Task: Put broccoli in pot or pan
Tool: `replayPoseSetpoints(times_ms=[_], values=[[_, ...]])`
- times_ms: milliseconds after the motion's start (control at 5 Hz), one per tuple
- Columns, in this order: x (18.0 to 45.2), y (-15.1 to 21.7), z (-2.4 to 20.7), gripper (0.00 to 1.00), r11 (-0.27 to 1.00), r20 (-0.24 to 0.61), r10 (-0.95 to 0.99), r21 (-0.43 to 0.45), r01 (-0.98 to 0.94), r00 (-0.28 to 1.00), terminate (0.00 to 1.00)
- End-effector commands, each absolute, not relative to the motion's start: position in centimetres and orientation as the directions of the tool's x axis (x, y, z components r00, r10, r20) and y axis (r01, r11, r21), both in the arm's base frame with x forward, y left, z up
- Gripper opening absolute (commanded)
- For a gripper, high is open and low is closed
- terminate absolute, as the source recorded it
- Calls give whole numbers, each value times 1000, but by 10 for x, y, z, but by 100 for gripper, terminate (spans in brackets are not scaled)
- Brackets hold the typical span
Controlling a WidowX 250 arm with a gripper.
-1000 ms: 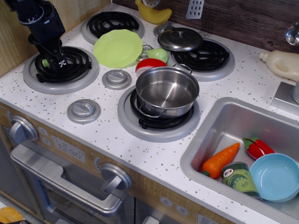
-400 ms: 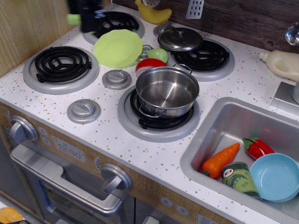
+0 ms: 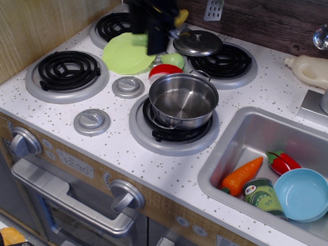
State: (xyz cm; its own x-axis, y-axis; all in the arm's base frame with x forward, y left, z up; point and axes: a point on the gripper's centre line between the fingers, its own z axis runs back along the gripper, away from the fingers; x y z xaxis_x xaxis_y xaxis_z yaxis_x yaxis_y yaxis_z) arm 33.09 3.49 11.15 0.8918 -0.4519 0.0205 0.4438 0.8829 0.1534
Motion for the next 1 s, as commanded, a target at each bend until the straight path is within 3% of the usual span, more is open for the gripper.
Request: replayPoseSetpoints(times_ms=[0,200,600,800], values=[[345,22,89,0,882,77,-445,209,421,892,0],[346,22,74,100,862,78,-478,231,451,875,0],[346,22,74,100,862,78,-478,231,451,875,0],[346,22,74,100,862,78,-478,231,451,875,100]])
